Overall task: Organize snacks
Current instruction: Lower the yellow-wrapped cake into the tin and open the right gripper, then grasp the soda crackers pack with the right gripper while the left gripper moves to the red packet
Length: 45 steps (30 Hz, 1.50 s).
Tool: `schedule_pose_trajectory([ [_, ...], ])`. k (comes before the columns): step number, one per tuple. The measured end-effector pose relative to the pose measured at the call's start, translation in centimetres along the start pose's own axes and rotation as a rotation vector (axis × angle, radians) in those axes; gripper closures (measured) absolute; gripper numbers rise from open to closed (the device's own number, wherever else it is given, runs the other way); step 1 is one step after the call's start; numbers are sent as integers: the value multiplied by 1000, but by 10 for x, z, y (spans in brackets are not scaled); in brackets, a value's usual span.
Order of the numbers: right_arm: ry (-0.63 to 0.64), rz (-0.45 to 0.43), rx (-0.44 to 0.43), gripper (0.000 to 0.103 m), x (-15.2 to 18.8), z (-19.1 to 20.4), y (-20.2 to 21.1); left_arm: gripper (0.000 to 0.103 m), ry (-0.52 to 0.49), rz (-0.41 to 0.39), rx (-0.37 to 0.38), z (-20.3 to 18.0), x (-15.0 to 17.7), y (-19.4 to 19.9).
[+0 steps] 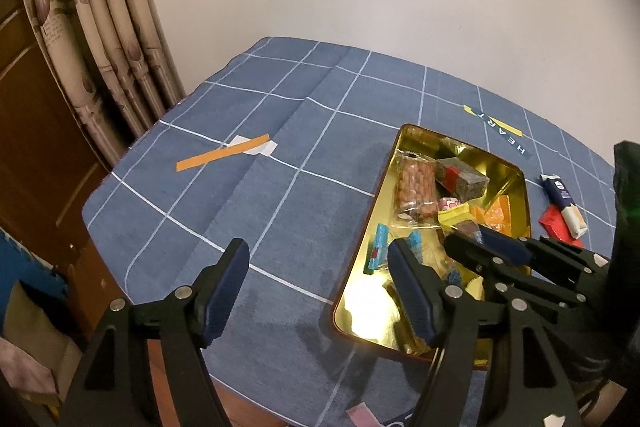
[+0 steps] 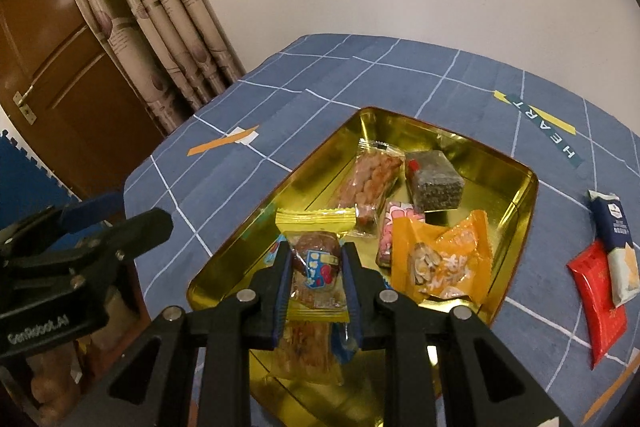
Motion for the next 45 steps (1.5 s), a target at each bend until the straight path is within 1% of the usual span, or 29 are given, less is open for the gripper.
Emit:
schedule_pose_trajectory([
  [4, -8, -2, 0, 78, -3, -1, -3, 30, -4, 1, -3, -1, 0, 0],
  [13, -29, -15, -35, 77, -6, -1, -3, 28, -1, 11, -1, 0, 1, -2],
  [15, -32, -19, -37, 71, -7, -1, -2, 28, -1, 13, -1, 0, 2, -2],
  [17, -35, -27, -44, 68, -8, 0, 0, 28, -3, 16, 0, 0, 2, -3],
  [22, -39, -46, -49, 67, -9, -1, 7, 27, -6, 18, -1, 0, 2, -4],
  [29, -82, -70, -62, 67, 0, -8, 16, 27, -15, 26, 0, -1, 4, -6],
  [35, -129, -121, -71, 67, 22, -19, 40, 26, -35, 38, -9, -4, 6, -10],
  [39, -163, -169, -28, 67, 46, -42, 71, 26, -33, 45, -6, -5, 7, -10],
  [41, -167, -179, 25, 67, 56, -62, 88, 26, -33, 45, -5, -6, 8, -8],
  [43, -151, -177, 103, 66, 57, -85, 102, 26, -35, 40, -5, -8, 8, -6],
  [44, -151, -173, 152, 58, 54, -102, 110, 26, -38, 37, -5, -9, 8, -4],
  [45, -163, -169, 176, 45, 50, -117, 115, 25, -40, 36, -4, -11, 8, -4],
])
Point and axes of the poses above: each gripper's, at about its wrist camera, not at the fingertips, and y roughly against the way its jaws point, z to its left, x to its underside, the point moved 4 cm from there along -y, roughly the way its jaws point, and after that the axes turned 1 degree about -y, right-handed, at the moved point
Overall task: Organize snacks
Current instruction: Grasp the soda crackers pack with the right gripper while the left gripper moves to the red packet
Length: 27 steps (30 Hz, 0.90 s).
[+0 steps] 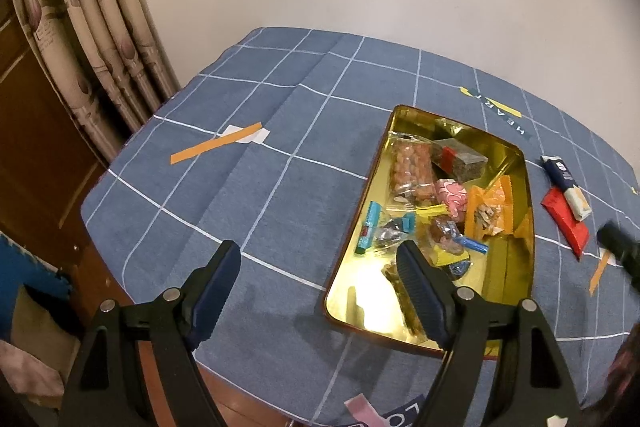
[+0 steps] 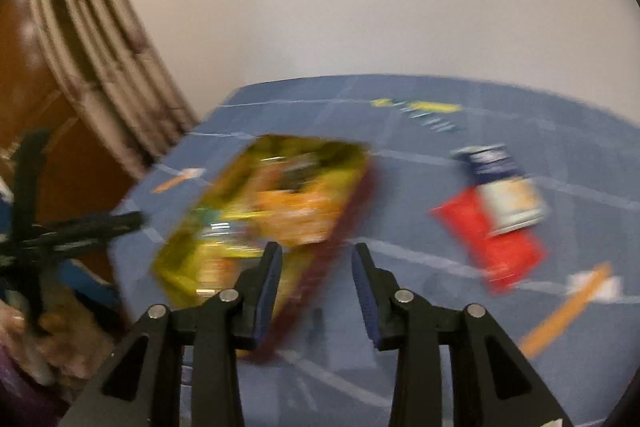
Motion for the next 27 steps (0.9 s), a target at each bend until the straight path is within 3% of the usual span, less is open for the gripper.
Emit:
schedule_pose_trajectory([
  [2, -22, 51, 26, 37, -18, -34, -6, 24, -7, 0, 3, -4, 1, 1],
  [4, 14, 109, 111, 37, -32, -59, -21, 24, -21, 2, 3, -8, 3, 0],
  [8, 46, 214, 186, 37, -46, -93, -56, 24, -52, 13, 12, -16, 6, -1],
  [12, 32, 255, 203, 37, -55, -117, -84, 24, -70, 20, 32, -22, 8, -2],
  [18, -18, 287, 121, 37, -66, -125, -111, 23, -100, 38, 37, -32, 12, -5],
  [22, -9, 346, 167, 37, -60, -125, -131, 23, -124, 51, 27, -40, 15, -9],
  [24, -1, 334, 172, 50, -58, -126, -132, 23, -134, 53, 19, -43, 16, -10],
  [27, -17, 332, 159, 52, -59, -128, -130, 23, -132, 66, 12, -45, 17, -11],
])
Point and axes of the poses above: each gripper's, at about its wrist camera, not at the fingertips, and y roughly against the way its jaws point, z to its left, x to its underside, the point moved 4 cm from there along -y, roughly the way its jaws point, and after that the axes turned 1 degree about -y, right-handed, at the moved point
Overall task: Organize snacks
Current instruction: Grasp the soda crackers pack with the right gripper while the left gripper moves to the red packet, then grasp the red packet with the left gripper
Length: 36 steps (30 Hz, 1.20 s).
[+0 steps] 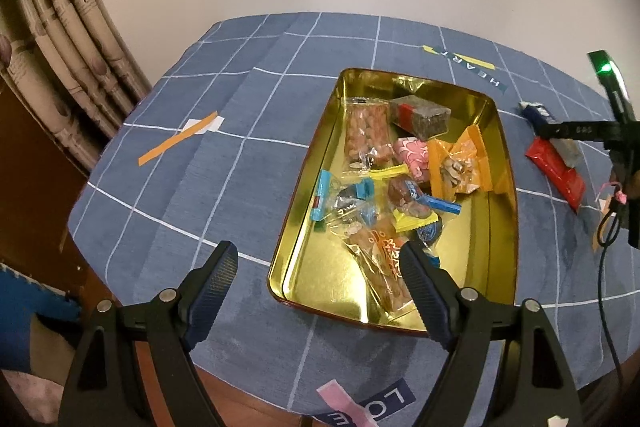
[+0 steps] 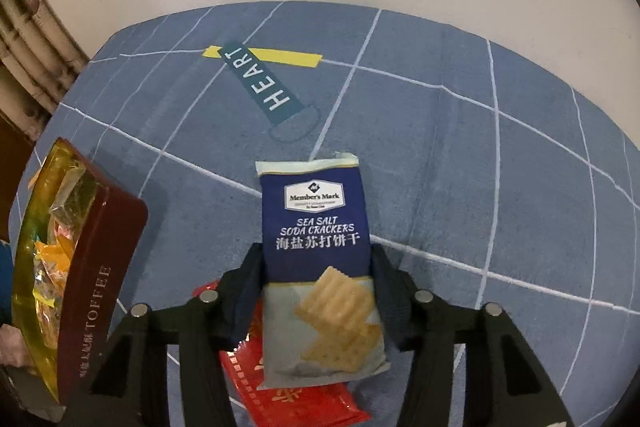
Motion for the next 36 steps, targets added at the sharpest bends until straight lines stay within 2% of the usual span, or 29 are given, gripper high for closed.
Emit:
schedule_pose_trajectory([
  [4, -17, -102, -53, 52, 9, -14, 41, 23, 5, 0, 53, -7, -3, 12],
  [7, -75, -158, -11, 52, 46, -48, 80, 23, -14, 0, 146, -26, -9, 26],
  [9, -113, -166, 62, 52, 83, -75, 99, 24, -37, 23, 223, -46, -13, 34],
  [11, -144, -171, 138, 52, 120, -102, 112, 23, -51, 56, 300, -70, -19, 39],
  [14, -199, -180, 179, 52, 170, -136, 126, 23, -69, 148, 436, -122, -29, 43],
  [16, -220, -182, 197, 52, 188, -150, 129, 23, -77, 175, 475, -151, -39, 42],
  [19, -250, -178, 193, 52, 204, -169, 125, 23, -57, 259, 514, -202, -59, 25],
  [23, -286, -212, 149, 52, 212, -177, 123, 23, 35, 360, 496, -245, -76, -22],
  [26, -287, -222, 106, 52, 214, -180, 117, 24, 50, 414, 448, -270, -83, -55],
  [31, -276, -267, 79, 51, 214, -178, 113, 28, 98, 460, 330, -280, -89, -93],
  [34, -279, -288, 58, 51, 215, -179, 113, 42, 128, 501, 293, -287, -87, -108],
  [36, -287, -303, 43, 50, 217, -180, 114, 42, 128, 493, 261, -290, -90, -113],
])
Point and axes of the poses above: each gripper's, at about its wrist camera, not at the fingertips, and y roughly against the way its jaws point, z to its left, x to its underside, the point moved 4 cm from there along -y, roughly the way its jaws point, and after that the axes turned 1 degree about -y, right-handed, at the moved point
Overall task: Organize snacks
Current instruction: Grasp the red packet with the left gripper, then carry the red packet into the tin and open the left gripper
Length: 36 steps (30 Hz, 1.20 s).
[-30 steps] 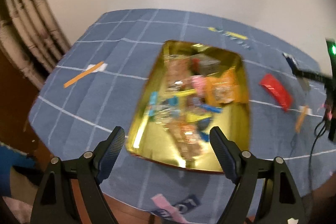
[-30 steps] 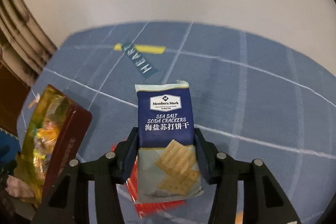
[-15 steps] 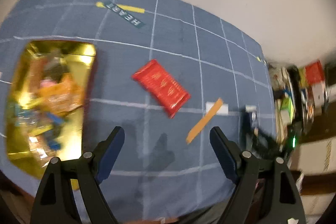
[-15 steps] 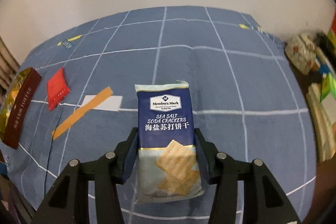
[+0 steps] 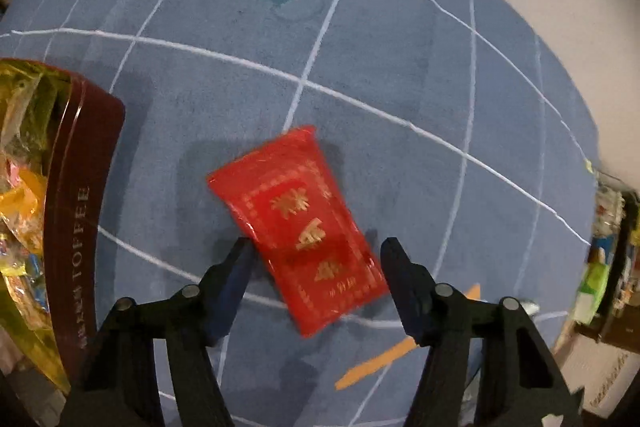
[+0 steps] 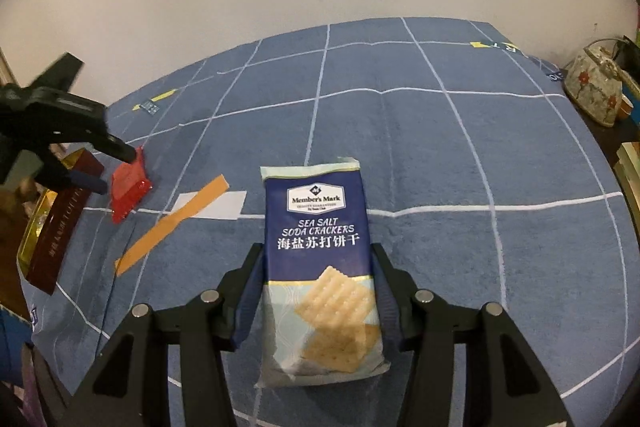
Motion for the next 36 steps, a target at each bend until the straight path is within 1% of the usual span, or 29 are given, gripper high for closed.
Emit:
schedule_pose_trajectory([
  [4, -25, -26, -26, 50, 2, -3, 2, 41, 27, -24, -36, -2, -4, -5],
  [6, -45, -31, -44, 50, 2, -5, 3, 41, 20, -27, -66, -8, -5, -8],
  [7, -55, -34, -54, 50, 2, -6, 3, 44, 12, -32, -91, -9, -4, -9],
  [8, -63, -38, -62, 50, 2, -7, 4, 52, 2, -40, -132, -10, -2, -9],
  [9, -66, -42, -66, 50, 3, -8, 4, 55, -9, -49, -147, -13, 0, -9],
  [10, -65, -44, -66, 50, 3, -7, 4, 58, -39, -59, -142, -18, 3, -10],
  [13, -60, -46, -60, 50, 3, -6, 5, 59, -126, -68, -130, -27, 14, -10],
  [14, -60, -48, -59, 50, 3, -6, 5, 59, -165, -86, -141, -28, 22, -8],
  [17, -52, -53, -52, 50, 3, -5, 5, 59, -248, -134, -106, -31, 46, -3],
  [19, -42, -56, -42, 50, 4, -4, 5, 59, -281, -160, -99, -29, 61, 2],
  [21, -28, -59, -25, 50, 4, -2, 4, 59, -310, -183, -77, -24, 76, 10],
  [23, -19, -58, -12, 50, 4, -1, 4, 59, -341, -221, -66, -18, 93, 24],
  [25, -18, -58, -4, 52, 3, -1, 4, 59, -373, -252, -35, -14, 108, 38],
  [26, -16, -58, 0, 52, 3, -1, 3, 59, -388, -270, -31, -14, 118, 46],
  [29, 0, -55, 26, 53, 3, 2, 3, 59, -410, -300, -15, -3, 130, 65],
  [32, 12, -53, 46, 54, 3, 4, 2, 59, -403, -299, 8, 8, 138, 83],
  [35, 22, -51, 61, 54, 4, 6, 2, 59, -388, -299, 23, 20, 138, 96],
  [36, 21, -51, 65, 54, 4, 6, 2, 59, -382, -302, 27, 26, 143, 104],
])
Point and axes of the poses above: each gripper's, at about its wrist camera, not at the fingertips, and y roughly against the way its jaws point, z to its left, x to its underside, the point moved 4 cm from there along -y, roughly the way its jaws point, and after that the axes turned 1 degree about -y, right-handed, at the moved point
